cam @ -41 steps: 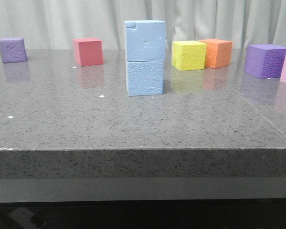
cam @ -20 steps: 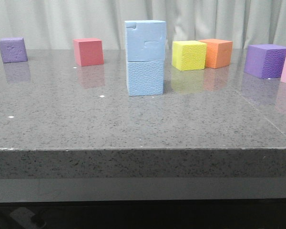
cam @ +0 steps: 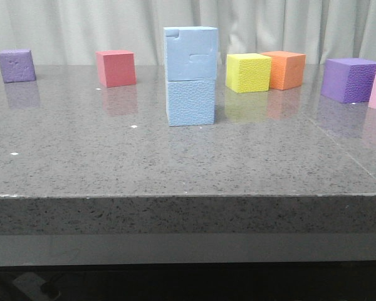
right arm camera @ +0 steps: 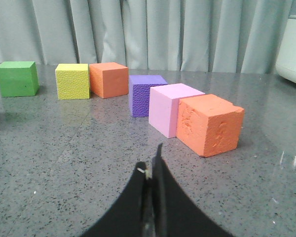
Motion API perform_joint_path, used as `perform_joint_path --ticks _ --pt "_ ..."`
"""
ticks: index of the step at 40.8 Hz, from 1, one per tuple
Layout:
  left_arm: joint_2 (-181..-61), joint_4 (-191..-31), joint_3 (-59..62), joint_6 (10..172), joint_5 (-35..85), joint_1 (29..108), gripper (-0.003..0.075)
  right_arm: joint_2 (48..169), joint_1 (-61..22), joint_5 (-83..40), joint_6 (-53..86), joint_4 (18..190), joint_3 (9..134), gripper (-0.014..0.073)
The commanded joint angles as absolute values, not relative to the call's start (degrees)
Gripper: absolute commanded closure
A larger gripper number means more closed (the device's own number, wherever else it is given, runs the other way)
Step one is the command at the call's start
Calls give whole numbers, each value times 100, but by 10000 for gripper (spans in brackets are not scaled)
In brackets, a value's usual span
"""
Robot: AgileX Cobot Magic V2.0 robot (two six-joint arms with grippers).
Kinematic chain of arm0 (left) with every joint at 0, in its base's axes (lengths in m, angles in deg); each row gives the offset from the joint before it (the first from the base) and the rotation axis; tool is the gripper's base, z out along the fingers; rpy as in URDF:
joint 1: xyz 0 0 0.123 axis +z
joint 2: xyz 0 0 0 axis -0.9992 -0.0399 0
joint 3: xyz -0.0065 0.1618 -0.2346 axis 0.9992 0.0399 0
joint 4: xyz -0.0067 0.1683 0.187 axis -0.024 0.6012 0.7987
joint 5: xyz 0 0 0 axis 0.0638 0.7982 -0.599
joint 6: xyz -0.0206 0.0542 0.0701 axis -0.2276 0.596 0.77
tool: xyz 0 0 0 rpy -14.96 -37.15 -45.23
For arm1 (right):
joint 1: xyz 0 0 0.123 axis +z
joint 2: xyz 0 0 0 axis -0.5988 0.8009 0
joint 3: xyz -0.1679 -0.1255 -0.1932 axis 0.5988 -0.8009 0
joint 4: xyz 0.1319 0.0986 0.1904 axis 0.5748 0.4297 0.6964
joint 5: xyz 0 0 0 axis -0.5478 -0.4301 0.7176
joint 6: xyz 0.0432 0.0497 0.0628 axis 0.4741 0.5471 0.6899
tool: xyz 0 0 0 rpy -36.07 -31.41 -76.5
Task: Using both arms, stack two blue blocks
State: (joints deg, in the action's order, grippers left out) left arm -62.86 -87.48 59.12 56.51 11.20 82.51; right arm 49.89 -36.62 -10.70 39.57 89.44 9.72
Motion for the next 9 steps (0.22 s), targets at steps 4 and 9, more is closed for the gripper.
perform_joint_path --ticks 4,9 --pt "-6185 -8785 5927 5639 642 8230 741 4882 -3695 -628 3928 8943 1008 713" --pt "-6185 -8785 5927 5639 642 8230 741 4882 -3695 -628 3928 8943 1008 713"
